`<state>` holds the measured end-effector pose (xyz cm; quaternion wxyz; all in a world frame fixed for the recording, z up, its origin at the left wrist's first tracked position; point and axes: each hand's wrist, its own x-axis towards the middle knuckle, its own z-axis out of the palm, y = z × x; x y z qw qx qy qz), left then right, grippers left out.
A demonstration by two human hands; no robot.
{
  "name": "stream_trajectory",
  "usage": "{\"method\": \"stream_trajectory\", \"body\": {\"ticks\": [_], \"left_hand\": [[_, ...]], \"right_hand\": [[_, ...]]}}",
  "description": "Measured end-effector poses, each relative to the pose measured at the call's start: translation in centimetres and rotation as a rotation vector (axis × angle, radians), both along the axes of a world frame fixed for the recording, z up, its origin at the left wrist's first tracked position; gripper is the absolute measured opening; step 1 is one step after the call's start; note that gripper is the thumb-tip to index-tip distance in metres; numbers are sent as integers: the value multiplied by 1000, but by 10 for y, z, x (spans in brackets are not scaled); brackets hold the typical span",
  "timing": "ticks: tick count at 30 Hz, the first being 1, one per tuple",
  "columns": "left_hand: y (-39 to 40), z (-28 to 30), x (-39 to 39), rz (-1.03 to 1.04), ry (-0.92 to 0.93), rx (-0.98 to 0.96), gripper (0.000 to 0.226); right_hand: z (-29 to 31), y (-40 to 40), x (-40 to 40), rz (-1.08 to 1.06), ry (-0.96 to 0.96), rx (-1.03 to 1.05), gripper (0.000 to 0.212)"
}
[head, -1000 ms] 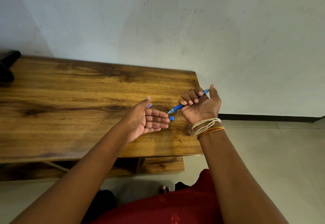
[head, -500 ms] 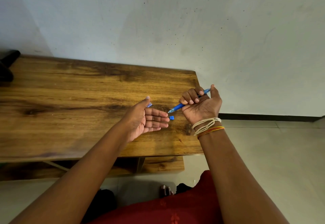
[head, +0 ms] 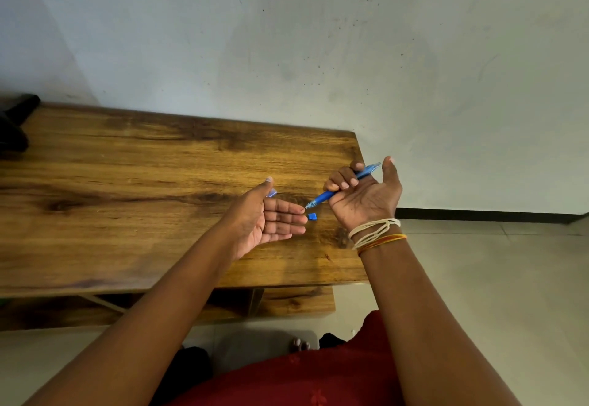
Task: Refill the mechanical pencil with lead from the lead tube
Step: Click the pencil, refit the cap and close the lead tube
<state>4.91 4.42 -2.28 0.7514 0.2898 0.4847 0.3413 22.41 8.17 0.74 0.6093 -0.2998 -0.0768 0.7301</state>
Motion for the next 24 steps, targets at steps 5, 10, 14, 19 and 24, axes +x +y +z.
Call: {"method": "stream_trajectory", "body": {"ticks": [5,10,14,19,24], "left_hand": [[-2,5,-2,38,92,57,60],[-2,10,-4,232,240,179,38],[4,6,-13,350,479,335,25],[5,-6,-21,375,892,584,8],[4,-21,-24,197,1093,566,26]], "right_hand": [[1,0,-6,-45,-40,-117,12],[-1,3,-14,-94,-108,-239,13],[-3,2,-17,-121,-240,-280,2],[-9,2,-17,-135,-646,-348,26],[-19,7,-19,-64,-879,-356,31]]}}
